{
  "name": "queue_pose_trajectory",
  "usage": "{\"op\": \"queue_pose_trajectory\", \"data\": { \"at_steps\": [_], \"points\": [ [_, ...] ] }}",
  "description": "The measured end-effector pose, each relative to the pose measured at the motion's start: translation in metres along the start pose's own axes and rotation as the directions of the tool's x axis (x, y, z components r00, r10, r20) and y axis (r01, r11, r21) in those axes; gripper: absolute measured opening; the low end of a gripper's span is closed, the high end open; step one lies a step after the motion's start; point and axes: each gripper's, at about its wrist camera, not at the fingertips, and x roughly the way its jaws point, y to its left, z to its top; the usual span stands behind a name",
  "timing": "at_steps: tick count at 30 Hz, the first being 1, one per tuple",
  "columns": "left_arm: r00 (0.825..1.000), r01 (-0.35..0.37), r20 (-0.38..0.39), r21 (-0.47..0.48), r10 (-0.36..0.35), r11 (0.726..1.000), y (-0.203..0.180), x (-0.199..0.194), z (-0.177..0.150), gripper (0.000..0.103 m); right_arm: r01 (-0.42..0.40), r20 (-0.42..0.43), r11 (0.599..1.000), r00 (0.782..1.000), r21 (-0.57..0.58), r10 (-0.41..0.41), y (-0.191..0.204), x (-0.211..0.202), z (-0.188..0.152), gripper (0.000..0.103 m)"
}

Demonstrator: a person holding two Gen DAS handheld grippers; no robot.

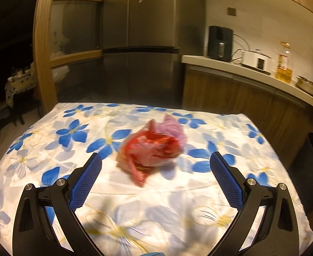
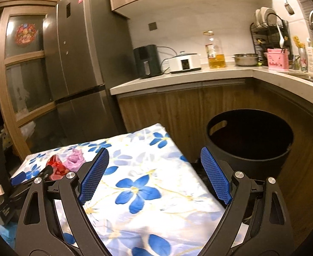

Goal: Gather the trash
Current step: 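Move both open tools back toward the red and pink bags on the table, then grasp the red plastic bag with the left tool while the right tool grasps the pink bag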

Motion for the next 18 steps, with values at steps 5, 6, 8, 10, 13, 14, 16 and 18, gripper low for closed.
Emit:
{"op": "queue_pose_trajectory", "data": {
  "at_steps": [5, 6, 8, 10, 13, 14, 16, 18],
  "points": [
    [0.999, -0.017, -0.028, -0.006, 0.016, 1.0, 0.007, 0.025, 0.005, 0.097, -0.026, -0.013, 1.0, 1.0, -0.01, 0.026, 0.015, 0.014, -0.005, 0.087],
    [0.999, -0.015, -0.032, -0.006, 0.014, 1.0, 0.007, 0.029, 0.006, 0.097, -0.031, -0.017, 0.999, 0.999, -0.012, 0.031, 0.019, 0.018, -0.006, 0.087],
    [0.999, -0.023, -0.039, -0.007, 0.022, 1.0, 0.007, 0.039, 0.009, 0.097, -0.039, -0.022, 0.999, 0.999, -0.014, 0.039, 0.025, 0.024, -0.007, 0.087],
    [0.999, -0.03, -0.035, -0.005, 0.03, 1.0, 0.008, 0.046, 0.01, 0.097, -0.044, -0.027, 0.999, 0.999, -0.015, 0.043, 0.031, 0.031, -0.008, 0.087],
    [0.998, -0.04, -0.049, 0.012, 0.04, 0.999, 0.007, 0.059, 0.011, 0.097, -0.06, -0.043, 0.998, 0.997, -0.01, 0.059, 0.039, 0.042, -0.009, 0.087],
    [0.997, -0.036, -0.062, 0.009, 0.037, 0.999, 0.009, 0.065, 0.011, 0.097, -0.064, -0.047, 0.998, 0.997, -0.009, 0.063, 0.04, 0.045, -0.009, 0.087],
    [0.996, -0.019, -0.087, -0.014, 0.018, 1.0, 0.013, 0.071, 0.011, 0.097, -0.076, -0.057, 0.997, 0.996, -0.009, 0.075, 0.047, 0.052, -0.01, 0.087],
    [0.992, 0.007, -0.122, -0.039, -0.011, 0.999, 0.019, 0.079, 0.011, 0.091, -0.083, -0.066, 0.996, 0.994, -0.011, 0.082, 0.053, 0.059, -0.011, 0.087]
  ]
}}
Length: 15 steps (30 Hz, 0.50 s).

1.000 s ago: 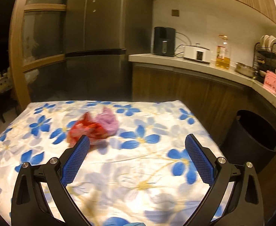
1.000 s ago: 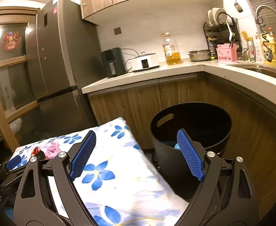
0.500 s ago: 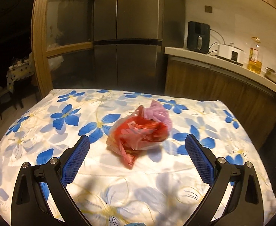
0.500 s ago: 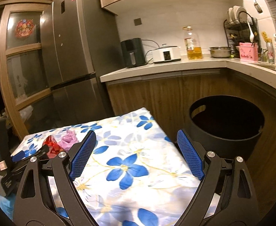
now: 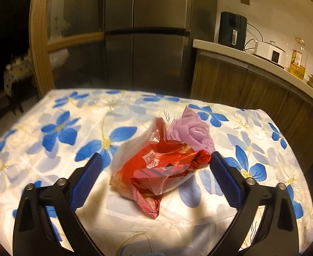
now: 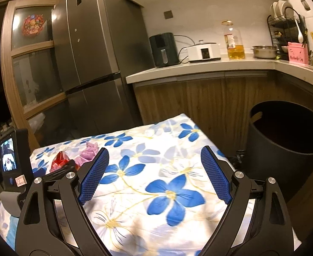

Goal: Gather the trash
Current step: 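Grasp the red plastic bag with the left tool while the right tool grasps the pink bag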

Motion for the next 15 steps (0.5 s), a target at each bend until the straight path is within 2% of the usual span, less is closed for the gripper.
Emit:
{"op": "queue_pose_trajectory", "data": {
  "at_steps": [2, 7, 9, 10, 11, 12, 14, 15],
  "points": [
    [1.0, 0.014, -0.02, -0.007, -0.014, 1.0, 0.003, 0.005, -0.001, 0.088, -0.007, -0.01, 1.0, 1.0, 0.001, 0.007, 0.005, 0.007, -0.001, 0.087],
    [0.998, 0.053, -0.035, -0.013, -0.053, 0.999, 0.006, 0.008, -0.005, 0.069, -0.028, -0.04, 1.0, 0.999, 0.008, 0.029, 0.017, 0.024, -0.003, 0.087],
    [0.998, 0.055, -0.035, -0.007, -0.055, 0.998, 0.007, 0.007, -0.006, 0.054, -0.037, -0.051, 0.999, 0.998, 0.006, 0.037, 0.023, 0.03, -0.005, 0.087],
    [0.998, 0.051, -0.037, -0.004, -0.051, 0.999, 0.007, 0.007, -0.006, 0.051, -0.041, -0.056, 0.999, 0.998, 0.004, 0.041, 0.026, 0.032, -0.005, 0.087],
    [0.998, 0.048, -0.038, -0.004, -0.048, 0.999, 0.008, 0.007, -0.006, 0.041, -0.045, -0.06, 0.999, 0.997, 0.001, 0.045, 0.029, 0.035, -0.006, 0.087],
    [0.998, 0.045, -0.041, -0.011, -0.046, 0.999, 0.01, 0.007, -0.006, 0.016, -0.049, -0.066, 0.999, 0.997, -0.004, 0.049, 0.033, 0.039, -0.006, 0.087],
    [0.997, 0.058, -0.047, -0.037, -0.059, 0.998, 0.016, 0.007, -0.006, 0.015, -0.059, -0.075, 0.998, 0.995, -0.01, 0.058, 0.039, 0.044, -0.007, 0.087],
    [0.997, 0.065, -0.043, -0.05, -0.067, 0.997, 0.02, 0.005, -0.006, 0.012, -0.065, -0.083, 0.998, 0.995, -0.014, 0.064, 0.044, 0.048, -0.007, 0.087]
  ]
}}
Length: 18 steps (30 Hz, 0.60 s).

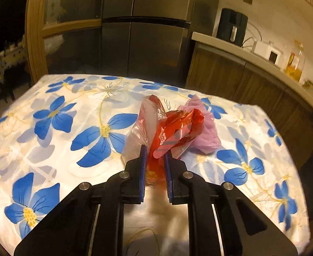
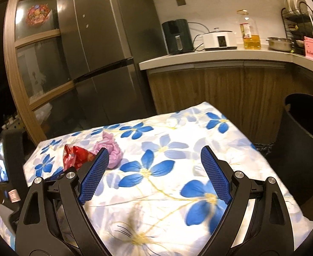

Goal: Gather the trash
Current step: 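Grasp the red plastic bag with the left tool while the right tool grasps the pink bag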

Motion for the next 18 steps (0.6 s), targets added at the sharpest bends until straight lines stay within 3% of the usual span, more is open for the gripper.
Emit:
{"op": "queue_pose_trajectory", "data": {
  "at_steps": [5, 18],
  "points": [
    [1.0, -0.008, 0.027, -0.003, 0.008, 1.0, 0.008, -0.011, 0.0, 0.006, -0.03, -0.03, 0.999, 0.999, -0.035, 0.029, 0.022, 0.02, -0.002, 0.086],
    [0.992, -0.08, 0.084, -0.11, 0.089, 0.991, 0.047, -0.021, 0.007, 0.006, -0.071, -0.11, 0.991, 0.992, -0.117, 0.058, 0.077, 0.077, -0.008, 0.079]
  ]
}}
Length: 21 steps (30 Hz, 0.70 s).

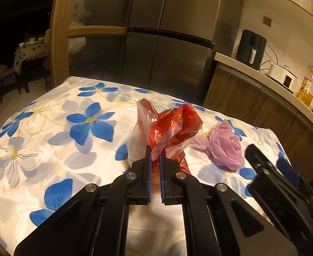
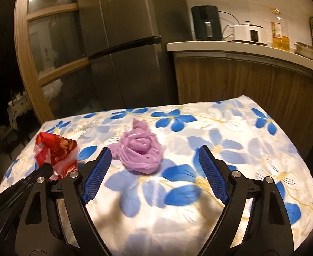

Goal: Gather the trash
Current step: 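Grasp the red plastic bag with the left tool while the right tool grasps the pink bag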

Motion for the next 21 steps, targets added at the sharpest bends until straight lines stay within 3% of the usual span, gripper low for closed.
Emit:
{"op": "queue_pose_trajectory", "data": {
  "at_steps": [10, 16, 19, 21],
  "points": [
    [1.0, -0.005, -0.005, -0.038, 0.004, 0.999, 0.009, 0.005, 0.001, 0.006, -0.008, -0.077, 0.999, 0.997, -0.032, 0.005, 0.018, 0.036, 0.003, 0.068],
    [1.0, -0.008, -0.011, -0.033, 0.007, 0.999, 0.008, 0.008, 0.0, 0.006, -0.011, -0.135, 0.999, 0.991, -0.037, 0.006, 0.019, 0.05, -0.001, 0.045],
    [1.0, -0.009, -0.012, -0.029, 0.009, 1.0, 0.007, 0.008, -0.002, 0.006, -0.028, -0.145, 0.999, 0.989, -0.035, 0.023, 0.019, 0.052, -0.002, 0.027],
    [1.0, -0.009, -0.014, -0.027, 0.008, 1.0, 0.007, 0.009, -0.002, 0.006, -0.046, -0.15, 0.998, 0.988, -0.036, 0.04, 0.02, 0.052, -0.002, 0.011]
  ]
}}
